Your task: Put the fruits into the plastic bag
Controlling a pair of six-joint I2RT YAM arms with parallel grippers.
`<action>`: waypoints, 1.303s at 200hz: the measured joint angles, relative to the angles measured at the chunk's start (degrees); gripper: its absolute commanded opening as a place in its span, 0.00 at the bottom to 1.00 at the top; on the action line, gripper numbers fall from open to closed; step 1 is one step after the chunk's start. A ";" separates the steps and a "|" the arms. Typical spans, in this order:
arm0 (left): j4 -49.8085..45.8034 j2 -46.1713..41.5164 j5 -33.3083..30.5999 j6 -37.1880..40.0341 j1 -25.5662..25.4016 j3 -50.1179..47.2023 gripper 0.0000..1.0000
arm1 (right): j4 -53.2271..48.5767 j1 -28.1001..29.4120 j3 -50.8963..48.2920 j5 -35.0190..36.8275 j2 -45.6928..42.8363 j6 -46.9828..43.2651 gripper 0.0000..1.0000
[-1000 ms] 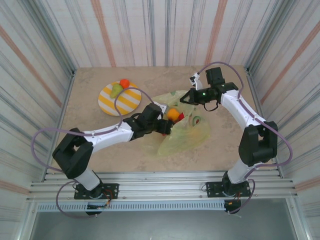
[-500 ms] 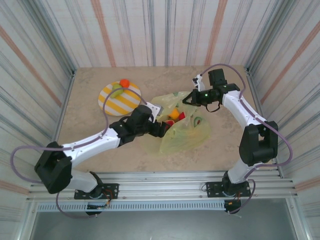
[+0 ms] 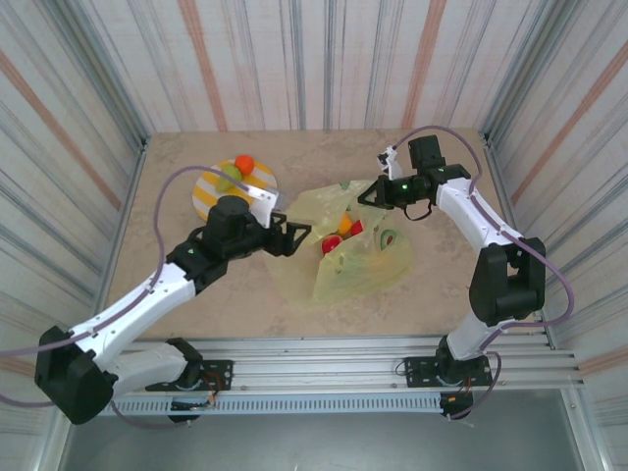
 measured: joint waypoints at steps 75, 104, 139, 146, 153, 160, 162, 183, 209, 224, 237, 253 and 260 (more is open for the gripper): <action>-5.51 2.43 -9.44 -0.13 20.02 1.09 0.92 | 0.22 0.24 0.00 0.00 -0.02 0.00 0.00; -6.82 8.52 -12.74 1.77 24.26 3.50 0.99 | 0.22 0.81 0.00 0.00 -0.13 0.00 0.00; -8.63 16.87 -16.44 5.86 26.49 9.44 0.99 | 0.59 1.18 0.00 0.00 -0.61 0.00 0.00; -9.18 18.67 -17.18 6.91 26.77 11.08 0.99 | 0.68 1.18 0.00 0.00 -0.74 0.00 0.00; -9.49 20.41 -17.94 7.98 26.86 12.66 0.99 | 0.74 1.18 0.00 0.00 -0.79 0.00 0.00; -9.88 22.12 -18.64 9.03 26.99 14.23 0.99 | 0.94 1.18 0.00 0.00 -0.79 0.00 0.00; -10.03 22.56 -18.82 9.33 27.06 14.71 0.99 | 0.98 1.18 0.00 0.00 -0.79 0.02 0.00; -11.58 27.69 -20.06 12.35 27.23 19.50 0.98 | 1.07 1.18 0.00 -0.02 -0.81 0.02 0.00; -13.97 34.05 -21.00 16.02 27.28 25.27 0.98 | 1.07 1.20 0.00 -0.02 -0.81 0.00 0.00; -15.08 37.11 -21.20 17.94 27.43 27.96 0.97 | 1.05 1.20 0.00 0.00 -0.83 0.02 0.00; -16.33 39.60 -21.57 19.61 27.52 30.29 0.97 | 1.05 1.20 0.00 0.00 -0.83 0.02 0.00; -17.46 42.60 -21.97 21.46 27.58 33.11 0.97 | 1.03 1.20 0.00 0.00 -0.83 0.02 0.00; -18.05 43.85 -22.08 22.12 27.61 34.32 0.97 | 1.03 1.20 0.00 0.00 -0.83 0.02 0.00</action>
